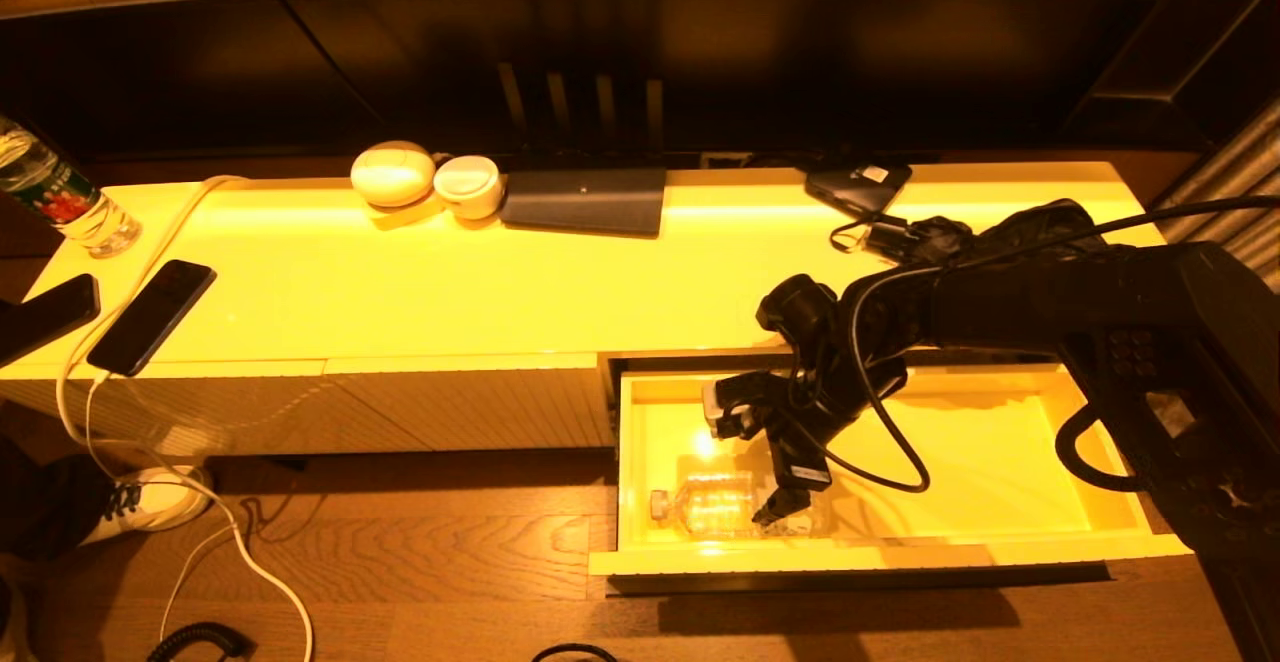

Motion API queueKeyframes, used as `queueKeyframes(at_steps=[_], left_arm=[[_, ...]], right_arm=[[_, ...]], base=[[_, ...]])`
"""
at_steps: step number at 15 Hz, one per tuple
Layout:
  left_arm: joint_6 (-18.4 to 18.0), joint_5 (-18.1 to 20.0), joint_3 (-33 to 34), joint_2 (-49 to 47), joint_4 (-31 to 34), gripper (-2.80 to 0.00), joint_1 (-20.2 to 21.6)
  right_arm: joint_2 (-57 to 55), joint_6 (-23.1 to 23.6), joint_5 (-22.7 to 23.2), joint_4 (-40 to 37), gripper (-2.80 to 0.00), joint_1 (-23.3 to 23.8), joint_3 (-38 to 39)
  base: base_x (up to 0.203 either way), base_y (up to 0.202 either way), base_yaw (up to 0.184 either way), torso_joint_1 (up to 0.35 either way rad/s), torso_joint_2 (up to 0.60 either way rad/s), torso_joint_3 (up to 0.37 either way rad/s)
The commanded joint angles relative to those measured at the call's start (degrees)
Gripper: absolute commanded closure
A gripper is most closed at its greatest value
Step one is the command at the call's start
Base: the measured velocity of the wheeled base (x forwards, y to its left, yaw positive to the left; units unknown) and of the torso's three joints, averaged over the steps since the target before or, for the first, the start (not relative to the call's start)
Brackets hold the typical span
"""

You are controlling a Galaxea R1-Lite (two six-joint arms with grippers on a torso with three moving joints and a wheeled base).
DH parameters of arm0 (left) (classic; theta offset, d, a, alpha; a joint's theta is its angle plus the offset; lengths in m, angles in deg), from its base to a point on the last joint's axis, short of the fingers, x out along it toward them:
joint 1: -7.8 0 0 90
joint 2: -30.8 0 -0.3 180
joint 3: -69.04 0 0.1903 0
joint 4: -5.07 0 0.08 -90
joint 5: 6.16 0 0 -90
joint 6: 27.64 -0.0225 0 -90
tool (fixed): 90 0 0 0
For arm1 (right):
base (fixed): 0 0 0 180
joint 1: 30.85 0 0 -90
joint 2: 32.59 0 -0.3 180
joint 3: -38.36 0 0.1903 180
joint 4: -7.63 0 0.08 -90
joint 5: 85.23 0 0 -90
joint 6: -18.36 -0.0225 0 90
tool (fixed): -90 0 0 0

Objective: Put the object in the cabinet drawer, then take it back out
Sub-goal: Take the mineral water out of the drawer and put it on the table

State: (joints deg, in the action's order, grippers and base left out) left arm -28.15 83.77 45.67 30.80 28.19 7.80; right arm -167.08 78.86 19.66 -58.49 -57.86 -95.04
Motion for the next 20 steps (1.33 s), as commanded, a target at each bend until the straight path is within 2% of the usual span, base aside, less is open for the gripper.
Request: queueKeyframes(at_steps=[1, 20], left_arm=[[0.0, 0.0, 0.1, 0.0, 0.0, 0.0, 0.0], [0.0, 0.0, 0.1, 0.0, 0.0, 0.0, 0.0]], right_arm=[[-0.5, 0.4, 0.1, -0.2, -2.8, 0.0, 0.0], [-3.1, 0.3, 0.1, 0.7, -2.8, 0.6, -0.3]], base=[[0.0, 0.0, 0.0, 0.0, 0.0, 0.0], [0.0, 0.0, 0.0, 0.0, 0.0, 0.0]])
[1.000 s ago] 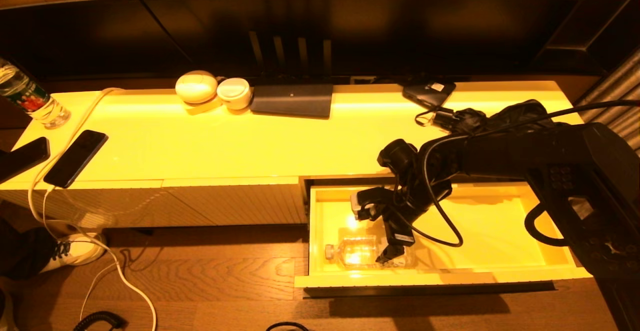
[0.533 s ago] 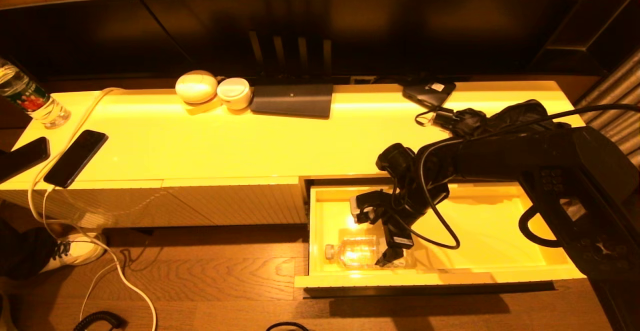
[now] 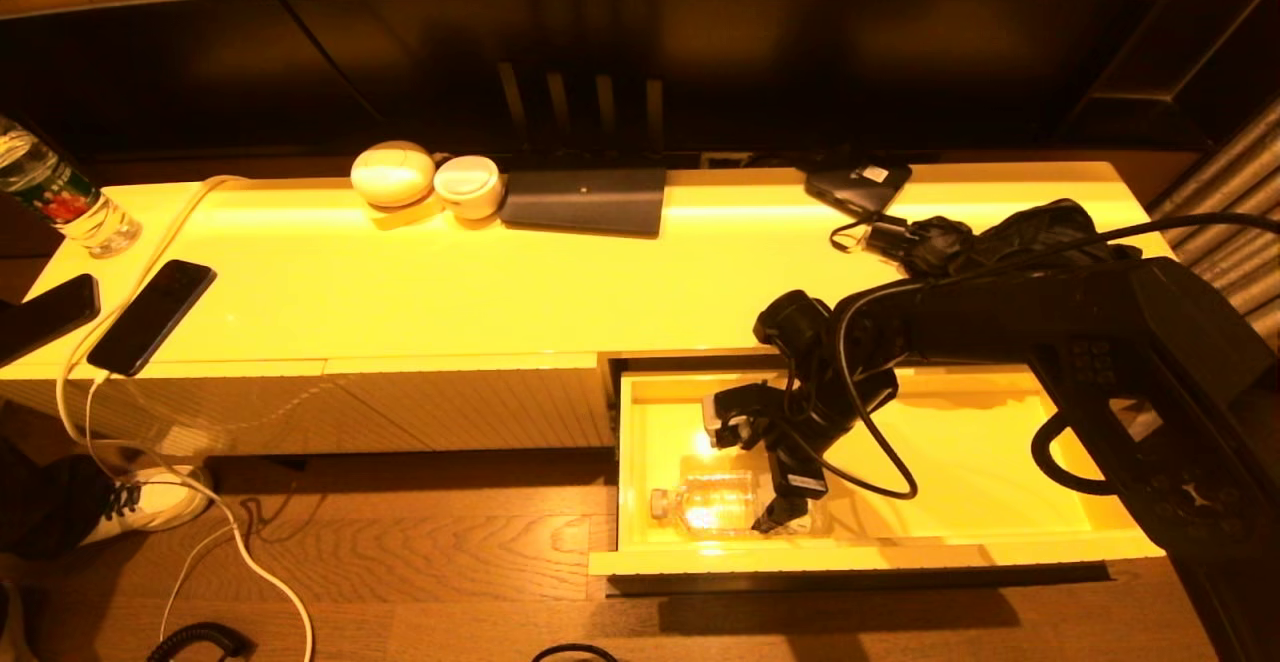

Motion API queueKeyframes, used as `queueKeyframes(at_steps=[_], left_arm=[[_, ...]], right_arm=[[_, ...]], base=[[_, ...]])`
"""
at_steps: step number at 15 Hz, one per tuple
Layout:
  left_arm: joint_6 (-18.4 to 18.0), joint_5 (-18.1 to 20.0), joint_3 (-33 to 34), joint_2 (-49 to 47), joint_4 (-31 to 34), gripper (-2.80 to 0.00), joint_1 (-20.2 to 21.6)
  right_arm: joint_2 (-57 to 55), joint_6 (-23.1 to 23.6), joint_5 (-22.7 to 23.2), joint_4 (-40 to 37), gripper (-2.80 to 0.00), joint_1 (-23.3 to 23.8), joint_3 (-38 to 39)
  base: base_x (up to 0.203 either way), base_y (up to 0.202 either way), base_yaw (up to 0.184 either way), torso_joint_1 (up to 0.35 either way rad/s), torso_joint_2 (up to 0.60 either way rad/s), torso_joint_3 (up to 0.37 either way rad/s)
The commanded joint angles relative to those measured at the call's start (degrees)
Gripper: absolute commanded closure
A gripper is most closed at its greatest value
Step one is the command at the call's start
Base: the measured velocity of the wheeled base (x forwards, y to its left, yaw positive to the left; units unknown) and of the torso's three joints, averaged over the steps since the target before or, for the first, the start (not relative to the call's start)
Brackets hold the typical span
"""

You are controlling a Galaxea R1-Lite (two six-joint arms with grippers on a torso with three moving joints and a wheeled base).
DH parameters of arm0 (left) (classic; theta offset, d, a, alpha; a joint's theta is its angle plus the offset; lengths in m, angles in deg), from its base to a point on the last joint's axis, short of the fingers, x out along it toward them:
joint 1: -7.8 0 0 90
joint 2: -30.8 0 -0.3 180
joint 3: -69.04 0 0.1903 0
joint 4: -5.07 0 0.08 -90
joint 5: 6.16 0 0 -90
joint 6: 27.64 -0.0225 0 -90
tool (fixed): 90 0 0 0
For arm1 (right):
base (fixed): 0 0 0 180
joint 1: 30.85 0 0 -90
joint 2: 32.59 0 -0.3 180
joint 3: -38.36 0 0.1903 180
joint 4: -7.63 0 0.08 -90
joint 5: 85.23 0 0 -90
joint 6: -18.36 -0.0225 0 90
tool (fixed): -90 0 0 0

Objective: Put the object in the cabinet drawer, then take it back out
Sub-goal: Take the mineral water out of the drawer and put it on the table

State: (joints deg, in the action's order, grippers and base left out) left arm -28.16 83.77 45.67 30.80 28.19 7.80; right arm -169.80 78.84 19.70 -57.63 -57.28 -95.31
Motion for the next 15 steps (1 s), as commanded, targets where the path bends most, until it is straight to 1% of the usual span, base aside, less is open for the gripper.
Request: queueKeyframes(at_steps=[1, 15], left_arm=[[0.0, 0.0, 0.1, 0.0, 0.0, 0.0, 0.0], [0.0, 0.0, 0.2, 0.0, 0.0, 0.0, 0.0]], right_arm=[[-0.3, 0.3, 0.1, -0.2, -2.8, 0.0, 0.0], [-1.1, 0.4, 0.0, -0.2, -2.8, 0.0, 0.1]], base=[[0.0, 0.0, 0.0, 0.0, 0.0, 0.0], [0.0, 0.0, 0.0, 0.0, 0.0, 0.0]])
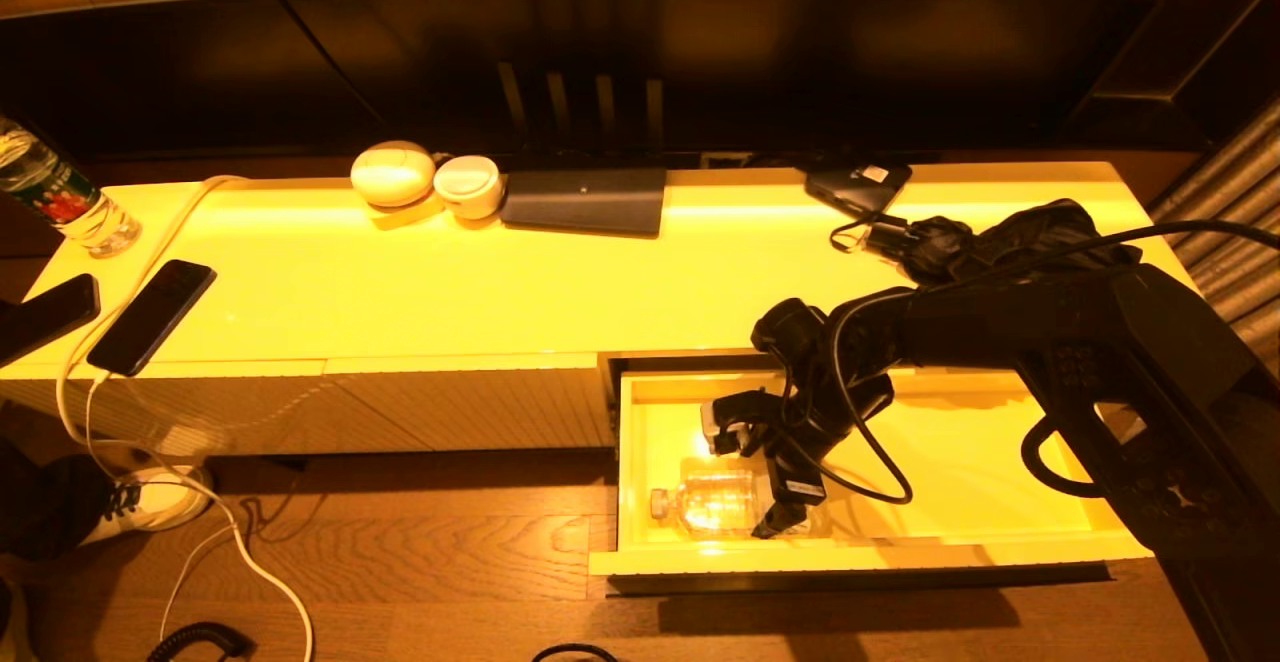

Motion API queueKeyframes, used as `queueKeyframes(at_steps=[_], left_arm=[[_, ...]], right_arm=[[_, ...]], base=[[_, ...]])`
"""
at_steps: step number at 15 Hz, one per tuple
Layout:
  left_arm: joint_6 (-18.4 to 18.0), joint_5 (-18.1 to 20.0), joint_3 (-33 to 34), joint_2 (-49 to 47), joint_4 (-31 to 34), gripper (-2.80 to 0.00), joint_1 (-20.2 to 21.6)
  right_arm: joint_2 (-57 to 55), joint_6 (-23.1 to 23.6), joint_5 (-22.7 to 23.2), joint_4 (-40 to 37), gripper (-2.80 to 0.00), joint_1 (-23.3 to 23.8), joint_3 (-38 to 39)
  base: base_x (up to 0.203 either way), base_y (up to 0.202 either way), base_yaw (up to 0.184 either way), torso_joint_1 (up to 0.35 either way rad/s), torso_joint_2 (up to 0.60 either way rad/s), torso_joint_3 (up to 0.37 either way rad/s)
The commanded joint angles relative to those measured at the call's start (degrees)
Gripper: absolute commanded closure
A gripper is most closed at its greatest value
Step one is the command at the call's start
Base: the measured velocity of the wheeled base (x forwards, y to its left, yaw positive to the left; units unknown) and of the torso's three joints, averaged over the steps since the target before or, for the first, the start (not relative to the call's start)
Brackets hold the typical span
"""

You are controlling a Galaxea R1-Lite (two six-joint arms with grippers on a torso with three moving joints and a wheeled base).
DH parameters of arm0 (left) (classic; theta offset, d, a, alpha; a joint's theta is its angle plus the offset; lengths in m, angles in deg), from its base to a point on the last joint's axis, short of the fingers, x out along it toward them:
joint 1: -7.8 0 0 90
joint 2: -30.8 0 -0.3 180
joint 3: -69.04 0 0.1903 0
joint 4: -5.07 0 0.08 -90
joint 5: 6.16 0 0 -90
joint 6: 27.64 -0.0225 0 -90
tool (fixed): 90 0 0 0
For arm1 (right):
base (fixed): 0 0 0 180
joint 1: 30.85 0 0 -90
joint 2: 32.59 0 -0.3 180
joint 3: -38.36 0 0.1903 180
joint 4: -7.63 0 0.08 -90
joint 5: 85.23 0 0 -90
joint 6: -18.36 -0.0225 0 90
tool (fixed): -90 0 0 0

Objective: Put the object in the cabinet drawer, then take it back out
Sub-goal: Take the mineral water out of the drawer and put it on the table

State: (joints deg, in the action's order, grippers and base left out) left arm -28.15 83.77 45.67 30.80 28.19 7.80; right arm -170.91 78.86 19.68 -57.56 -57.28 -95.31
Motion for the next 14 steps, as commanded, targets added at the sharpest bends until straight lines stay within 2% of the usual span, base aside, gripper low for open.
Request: queueKeyframes(at_steps=[1, 2, 14], left_arm=[[0.0, 0.0, 0.2, 0.0, 0.0, 0.0, 0.0], [0.0, 0.0, 0.2, 0.0, 0.0, 0.0, 0.0], [0.0, 0.0, 0.2, 0.0, 0.0, 0.0, 0.0]], right_arm=[[-0.1, 0.4, 0.0, -0.2, -2.8, 0.0, 0.1], [-0.1, 0.4, 0.0, -0.1, 0.0, 0.0, 0.0], [0.1, 0.4, 0.1, -0.3, 0.0, 0.0, 0.1]], base=[[0.0, 0.0, 0.0, 0.0, 0.0, 0.0], [0.0, 0.0, 0.0, 0.0, 0.0, 0.0], [0.0, 0.0, 0.0, 0.0, 0.0, 0.0]])
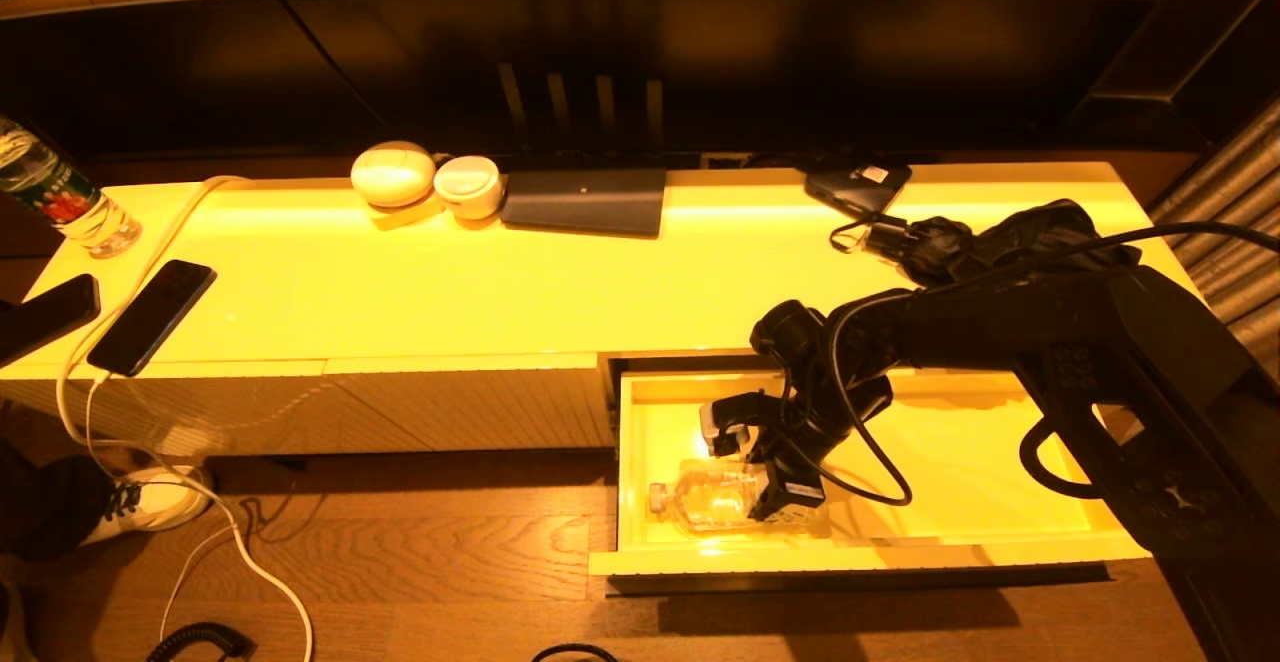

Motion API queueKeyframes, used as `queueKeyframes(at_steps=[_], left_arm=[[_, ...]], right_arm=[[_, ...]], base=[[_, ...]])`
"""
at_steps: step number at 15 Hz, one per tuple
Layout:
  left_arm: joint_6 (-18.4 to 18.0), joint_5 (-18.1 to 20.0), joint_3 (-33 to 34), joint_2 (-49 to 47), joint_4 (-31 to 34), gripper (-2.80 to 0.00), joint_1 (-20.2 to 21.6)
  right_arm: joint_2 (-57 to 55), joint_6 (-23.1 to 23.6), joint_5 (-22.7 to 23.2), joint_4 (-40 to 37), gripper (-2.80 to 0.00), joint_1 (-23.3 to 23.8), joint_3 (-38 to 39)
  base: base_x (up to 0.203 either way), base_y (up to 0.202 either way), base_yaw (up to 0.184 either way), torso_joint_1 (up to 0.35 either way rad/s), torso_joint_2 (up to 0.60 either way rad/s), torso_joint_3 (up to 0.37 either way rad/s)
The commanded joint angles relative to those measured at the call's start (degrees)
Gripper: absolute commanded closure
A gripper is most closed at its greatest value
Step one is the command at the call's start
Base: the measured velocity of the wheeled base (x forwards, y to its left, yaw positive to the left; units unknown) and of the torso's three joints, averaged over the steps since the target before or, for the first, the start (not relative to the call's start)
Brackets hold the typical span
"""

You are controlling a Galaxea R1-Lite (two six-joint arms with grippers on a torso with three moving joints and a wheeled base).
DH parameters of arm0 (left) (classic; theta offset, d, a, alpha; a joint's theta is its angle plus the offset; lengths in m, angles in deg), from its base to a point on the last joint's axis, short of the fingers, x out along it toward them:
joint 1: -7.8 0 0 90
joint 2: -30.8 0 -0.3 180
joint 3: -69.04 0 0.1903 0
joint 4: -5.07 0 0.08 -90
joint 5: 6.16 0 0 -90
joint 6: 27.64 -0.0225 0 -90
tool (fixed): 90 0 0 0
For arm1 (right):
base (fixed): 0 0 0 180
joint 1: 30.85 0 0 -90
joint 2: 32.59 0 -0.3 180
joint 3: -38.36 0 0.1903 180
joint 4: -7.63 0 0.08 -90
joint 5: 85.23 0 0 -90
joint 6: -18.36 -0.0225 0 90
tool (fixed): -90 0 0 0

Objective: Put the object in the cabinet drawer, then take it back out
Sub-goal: Take the mineral water out of the drawer and put it on the table

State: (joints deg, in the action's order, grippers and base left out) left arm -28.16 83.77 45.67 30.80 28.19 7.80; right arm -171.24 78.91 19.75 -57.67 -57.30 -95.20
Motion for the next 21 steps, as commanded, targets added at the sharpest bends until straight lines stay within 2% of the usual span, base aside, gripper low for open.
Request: queueKeyframes(at_steps=[1, 8, 15, 19, 21], left_arm=[[0.0, 0.0, 0.1, 0.0, 0.0, 0.0, 0.0], [0.0, 0.0, 0.1, 0.0, 0.0, 0.0, 0.0], [0.0, 0.0, 0.2, 0.0, 0.0, 0.0, 0.0], [0.0, 0.0, 0.2, 0.0, 0.0, 0.0, 0.0], [0.0, 0.0, 0.1, 0.0, 0.0, 0.0, 0.0]], right_arm=[[0.8, 0.3, 0.0, -0.1, 0.0, 0.1, -0.1], [11.6, 0.4, -0.1, -4.8, 0.0, 2.0, 1.7], [29.0, -0.6, 0.0, -6.9, 0.0, 5.2, 8.8], [41.3, -5.6, 1.1, -5.5, 0.0, 6.0, 12.9], [45.8, -13.6, 1.3, 3.1, 0.0, 6.1, 18.0]], base=[[0.0, 0.0, 0.0, 0.0, 0.0, 0.0], [0.0, 0.0, 0.0, 0.0, 0.0, 0.0], [0.0, 0.0, 0.0, 0.0, 0.0, 0.0], [0.0, 0.0, 0.0, 0.0, 0.0, 0.0], [0.0, 0.0, 0.0, 0.0, 0.0, 0.0]])
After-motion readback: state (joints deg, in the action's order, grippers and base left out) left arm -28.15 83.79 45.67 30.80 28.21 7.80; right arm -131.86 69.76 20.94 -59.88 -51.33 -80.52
